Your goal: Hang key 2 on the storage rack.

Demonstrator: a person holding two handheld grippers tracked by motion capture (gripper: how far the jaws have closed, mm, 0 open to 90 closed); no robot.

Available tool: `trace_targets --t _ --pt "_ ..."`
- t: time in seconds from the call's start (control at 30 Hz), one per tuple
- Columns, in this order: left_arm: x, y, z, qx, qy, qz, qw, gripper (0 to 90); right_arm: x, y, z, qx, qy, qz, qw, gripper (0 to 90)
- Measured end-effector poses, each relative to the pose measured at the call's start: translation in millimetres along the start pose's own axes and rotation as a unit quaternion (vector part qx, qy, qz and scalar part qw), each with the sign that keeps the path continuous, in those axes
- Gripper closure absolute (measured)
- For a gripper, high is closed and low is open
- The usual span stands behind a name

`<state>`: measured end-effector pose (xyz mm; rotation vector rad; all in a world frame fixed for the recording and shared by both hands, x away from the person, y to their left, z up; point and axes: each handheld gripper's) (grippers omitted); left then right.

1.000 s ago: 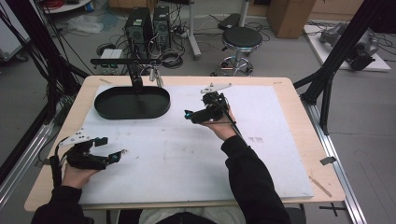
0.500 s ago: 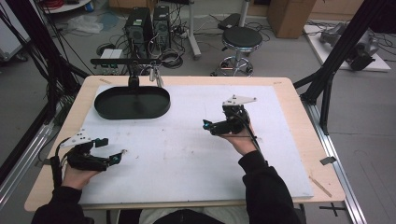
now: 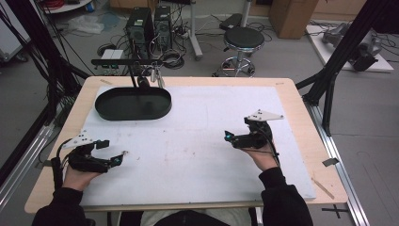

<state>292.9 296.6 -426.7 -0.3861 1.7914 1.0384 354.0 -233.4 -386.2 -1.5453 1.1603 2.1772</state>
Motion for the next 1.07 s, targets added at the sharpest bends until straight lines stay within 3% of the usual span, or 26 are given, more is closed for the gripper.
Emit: trace_targets --t 0.3,0.53,0.8,1.07 --pt "0.1 0.2 -0.5 -0.001 -0.002 0.003 1.0 6.0 32.4 21.5 -14.7 0.02 -0.023 -0.005 0.9995 0.7" --pt "0.8 0.8 -0.8 -0.003 -0.002 0.004 1.0 6.0 49.8 37.7 -19.3 0.026 -0.013 -0.013 0.9995 0.7" --pt "2.0 1.7 -0.9 -0.003 -0.001 0.006 1.0 6.0 62.1 53.6 -20.0 0.033 -0.005 -0.026 0.9991 0.7" --pt "2.1 -0.8 -1.1 -0.002 -0.002 0.009 1.0 6.0 72.9 64.2 -24.8 0.046 -0.022 -0.042 0.9978 0.6"
Point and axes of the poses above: each handheld gripper's, and its own axes: y roughly backward along the jaws, x roughly out of its underside, z roughly to its left, and after that the axes turned 6 degrees about -x, right-handed
